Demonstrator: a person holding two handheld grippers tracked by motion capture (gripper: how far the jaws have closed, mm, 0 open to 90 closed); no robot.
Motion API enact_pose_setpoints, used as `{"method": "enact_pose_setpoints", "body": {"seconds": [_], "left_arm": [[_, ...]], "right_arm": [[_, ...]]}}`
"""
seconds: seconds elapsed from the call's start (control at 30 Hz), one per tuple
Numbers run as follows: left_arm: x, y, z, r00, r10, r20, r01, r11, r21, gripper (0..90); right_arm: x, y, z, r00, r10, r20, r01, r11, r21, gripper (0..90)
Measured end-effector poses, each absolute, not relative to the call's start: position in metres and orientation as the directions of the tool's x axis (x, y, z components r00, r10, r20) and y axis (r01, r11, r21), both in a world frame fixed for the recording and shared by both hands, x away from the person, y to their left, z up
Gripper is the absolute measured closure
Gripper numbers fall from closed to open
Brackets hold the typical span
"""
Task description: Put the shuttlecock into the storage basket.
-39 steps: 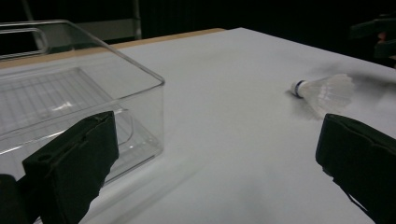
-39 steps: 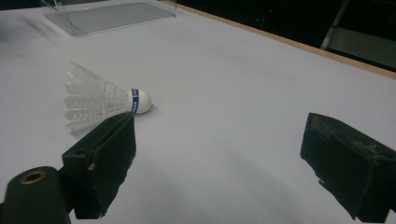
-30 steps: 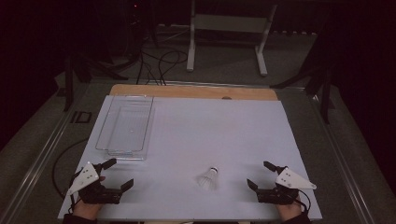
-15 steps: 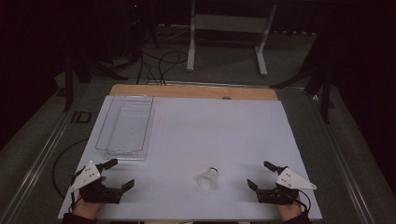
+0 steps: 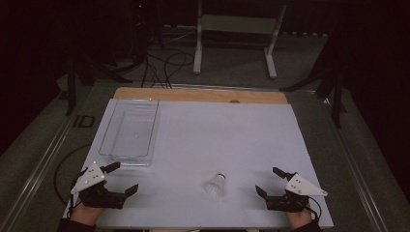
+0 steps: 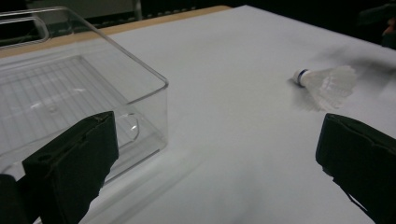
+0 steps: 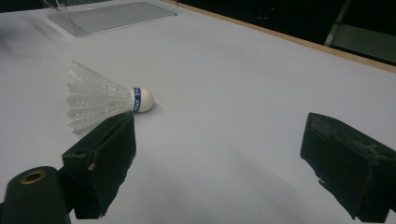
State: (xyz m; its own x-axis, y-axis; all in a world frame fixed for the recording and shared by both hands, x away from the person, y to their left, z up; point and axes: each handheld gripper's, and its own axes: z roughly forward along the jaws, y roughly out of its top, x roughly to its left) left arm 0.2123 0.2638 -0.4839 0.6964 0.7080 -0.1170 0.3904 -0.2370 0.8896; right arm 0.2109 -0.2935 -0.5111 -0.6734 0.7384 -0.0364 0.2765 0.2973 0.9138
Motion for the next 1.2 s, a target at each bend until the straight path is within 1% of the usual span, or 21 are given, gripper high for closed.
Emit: {"method": "enact_pose_setpoints", "body": {"seconds": [0.2, 0.5, 0.57, 0.6, 0.73, 0.8, 1.07, 1.2], "left_arm": [[0.217, 0.262, -0.476, 0.697, 0.713, -0.080, 0.414, -0.308, 0.857, 0.0], [0.220, 0.260, -0.471, 0.711, 0.701, -0.062, 0.427, -0.361, 0.829, 0.0], [0.221, 0.258, -0.472, 0.707, 0.706, -0.044, 0.442, -0.392, 0.807, 0.0], [0.221, 0.256, -0.474, 0.710, 0.702, -0.057, 0.461, -0.403, 0.790, 0.0], [0.222, 0.253, -0.476, 0.717, 0.695, -0.047, 0.472, -0.435, 0.767, 0.0], [0.222, 0.249, -0.476, 0.728, 0.685, -0.032, 0.473, -0.469, 0.746, 0.0], [0.225, 0.244, -0.474, 0.725, 0.688, -0.034, 0.500, -0.492, 0.713, 0.0], [0.226, 0.242, -0.473, 0.715, 0.699, -0.016, 0.514, -0.510, 0.689, 0.0]], "right_arm": [[0.210, -0.292, -0.510, -0.673, 0.738, -0.036, 0.279, 0.299, 0.913, 10.2], [0.209, -0.292, -0.510, -0.682, 0.731, -0.032, 0.273, 0.295, 0.916, 10.1], [0.209, -0.292, -0.510, -0.683, 0.730, -0.033, 0.270, 0.295, 0.916, 10.2], [0.209, -0.292, -0.510, -0.683, 0.730, -0.031, 0.272, 0.294, 0.916, 10.2], [0.209, -0.292, -0.510, -0.681, 0.732, -0.031, 0.274, 0.294, 0.916, 10.2], [0.209, -0.292, -0.510, -0.680, 0.733, -0.031, 0.276, 0.295, 0.915, 10.2], [0.209, -0.291, -0.510, -0.682, 0.731, -0.034, 0.274, 0.298, 0.915, 10.2], [0.209, -0.291, -0.510, -0.684, 0.729, -0.031, 0.274, 0.296, 0.915, 10.2]]}}
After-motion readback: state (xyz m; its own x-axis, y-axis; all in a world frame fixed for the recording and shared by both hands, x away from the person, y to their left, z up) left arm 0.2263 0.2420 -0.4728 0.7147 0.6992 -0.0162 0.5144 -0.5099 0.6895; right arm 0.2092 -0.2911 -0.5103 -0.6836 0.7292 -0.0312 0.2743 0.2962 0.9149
